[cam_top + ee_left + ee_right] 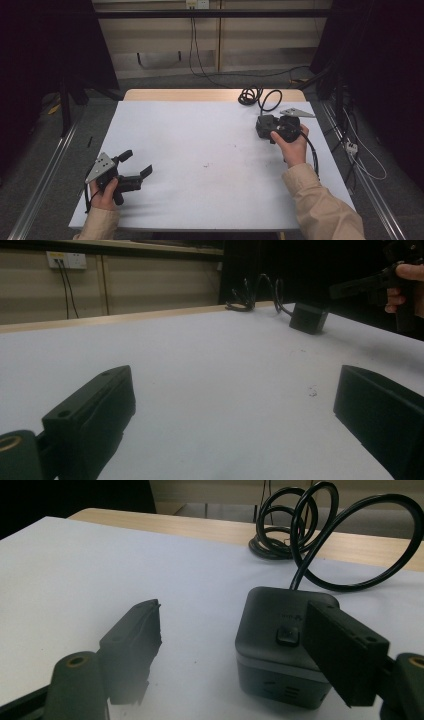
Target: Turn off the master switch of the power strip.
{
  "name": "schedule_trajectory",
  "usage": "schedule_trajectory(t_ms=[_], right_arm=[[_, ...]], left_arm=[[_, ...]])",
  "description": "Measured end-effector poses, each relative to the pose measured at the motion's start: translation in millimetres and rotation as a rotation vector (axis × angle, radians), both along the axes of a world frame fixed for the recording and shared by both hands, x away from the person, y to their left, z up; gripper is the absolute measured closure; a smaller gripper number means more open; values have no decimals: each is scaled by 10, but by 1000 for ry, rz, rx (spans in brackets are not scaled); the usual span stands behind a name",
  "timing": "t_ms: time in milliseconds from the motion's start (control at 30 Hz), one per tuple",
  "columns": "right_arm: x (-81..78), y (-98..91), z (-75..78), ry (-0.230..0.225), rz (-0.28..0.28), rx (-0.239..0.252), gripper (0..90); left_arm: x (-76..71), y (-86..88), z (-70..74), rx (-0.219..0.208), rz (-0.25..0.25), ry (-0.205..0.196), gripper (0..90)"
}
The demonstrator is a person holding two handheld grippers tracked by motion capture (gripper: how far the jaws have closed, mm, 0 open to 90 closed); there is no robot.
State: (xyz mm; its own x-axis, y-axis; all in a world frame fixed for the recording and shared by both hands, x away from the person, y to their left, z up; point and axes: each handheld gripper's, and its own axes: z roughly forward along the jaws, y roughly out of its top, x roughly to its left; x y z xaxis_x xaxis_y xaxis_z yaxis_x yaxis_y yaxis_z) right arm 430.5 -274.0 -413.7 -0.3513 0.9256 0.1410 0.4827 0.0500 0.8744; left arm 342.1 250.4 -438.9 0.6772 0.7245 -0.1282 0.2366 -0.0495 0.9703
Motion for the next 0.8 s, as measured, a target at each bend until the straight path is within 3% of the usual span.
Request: schedule_trajectory(t_ms=[433,800], right_arm=[[-268,20,28,-13,60,22,172],[-520,73,-3,-30,119,2,148]], left_arm=[[2,1,-1,1,1,2,28],[0,-7,-1,1,1,3,28]])
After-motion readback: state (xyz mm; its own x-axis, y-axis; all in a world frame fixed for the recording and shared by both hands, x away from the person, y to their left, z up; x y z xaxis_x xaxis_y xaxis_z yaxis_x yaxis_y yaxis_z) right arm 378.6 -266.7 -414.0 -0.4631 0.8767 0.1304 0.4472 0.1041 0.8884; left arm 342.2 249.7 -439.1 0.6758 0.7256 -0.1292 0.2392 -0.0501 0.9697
